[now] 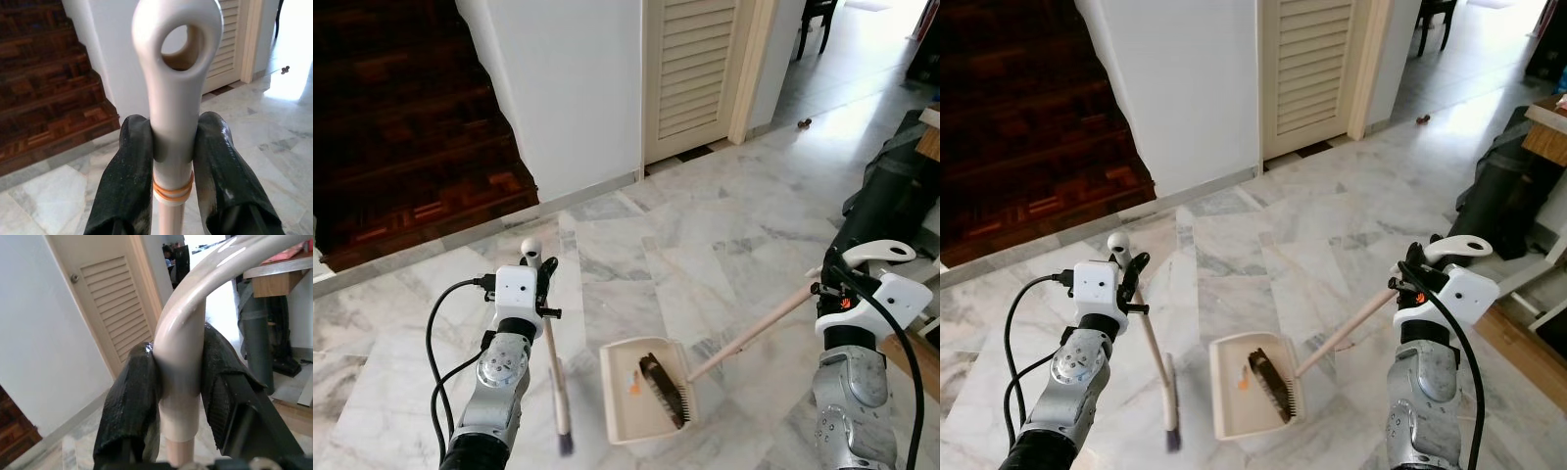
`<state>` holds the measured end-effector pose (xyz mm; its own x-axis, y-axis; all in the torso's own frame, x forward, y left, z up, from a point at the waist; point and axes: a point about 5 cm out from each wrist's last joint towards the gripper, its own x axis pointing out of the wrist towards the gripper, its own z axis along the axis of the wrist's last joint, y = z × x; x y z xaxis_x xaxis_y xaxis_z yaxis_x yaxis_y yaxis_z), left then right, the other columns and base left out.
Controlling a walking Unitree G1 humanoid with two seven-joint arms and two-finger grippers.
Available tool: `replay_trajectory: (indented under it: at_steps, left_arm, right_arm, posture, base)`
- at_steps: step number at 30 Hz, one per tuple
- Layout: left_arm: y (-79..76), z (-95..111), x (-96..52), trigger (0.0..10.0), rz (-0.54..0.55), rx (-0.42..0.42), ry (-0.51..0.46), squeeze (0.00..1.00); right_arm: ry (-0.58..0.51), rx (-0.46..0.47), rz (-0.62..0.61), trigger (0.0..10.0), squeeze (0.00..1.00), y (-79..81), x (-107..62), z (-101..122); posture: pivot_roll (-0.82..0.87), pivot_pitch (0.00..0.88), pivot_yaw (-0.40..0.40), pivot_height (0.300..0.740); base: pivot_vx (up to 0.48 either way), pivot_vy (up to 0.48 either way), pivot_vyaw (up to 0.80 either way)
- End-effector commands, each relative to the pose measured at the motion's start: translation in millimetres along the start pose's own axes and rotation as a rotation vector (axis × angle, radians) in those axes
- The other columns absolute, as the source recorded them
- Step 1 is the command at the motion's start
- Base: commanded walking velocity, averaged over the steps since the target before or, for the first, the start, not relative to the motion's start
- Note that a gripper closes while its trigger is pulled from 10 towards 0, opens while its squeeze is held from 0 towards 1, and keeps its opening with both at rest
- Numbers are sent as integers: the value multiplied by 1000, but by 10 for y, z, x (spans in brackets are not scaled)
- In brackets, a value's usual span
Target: Sweep floor
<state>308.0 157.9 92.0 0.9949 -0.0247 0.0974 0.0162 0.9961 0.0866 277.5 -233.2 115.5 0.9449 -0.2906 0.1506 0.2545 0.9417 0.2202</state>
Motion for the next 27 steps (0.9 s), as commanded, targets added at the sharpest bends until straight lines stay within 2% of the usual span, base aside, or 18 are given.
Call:
replay_trajectory:
  at_steps: [1,5,10,18,23,27]
  left_arm:
    - [67,130,48,10000,16,16,-55,0]
    - [59,130,43,10000,14,12,-55,0]
    - [49,129,34,10000,13,11,-54,0]
    - [48,123,21,10000,13,8,-55,0]
    - [39,120,9,10000,8,5,-55,0]
    - [41,105,-6,10000,8,3,-50,0]
  right_arm:
    - [-46,17,26,10000,0,82,43,102]
    - [-50,6,26,10000,0,75,40,111]
    - [-47,2,32,10000,0,78,30,109]
    - [-42,6,41,10000,0,110,34,93]
    - [-46,11,51,10000,0,130,26,94]
    - [-39,25,49,10000,0,132,15,80]
  posture:
    - [-120,17,53,740]
    - [-121,20,54,740]
    - [-121,17,51,740]
    - [-119,0,49,740]
    - [-124,0,49,740]
    - [-133,0,50,740]
  base:
    - [0,431,0]
    - [0,468,0]
    - [0,480,800]
    - [0,480,0]
    - [0,480,764]
    - [0,480,0]
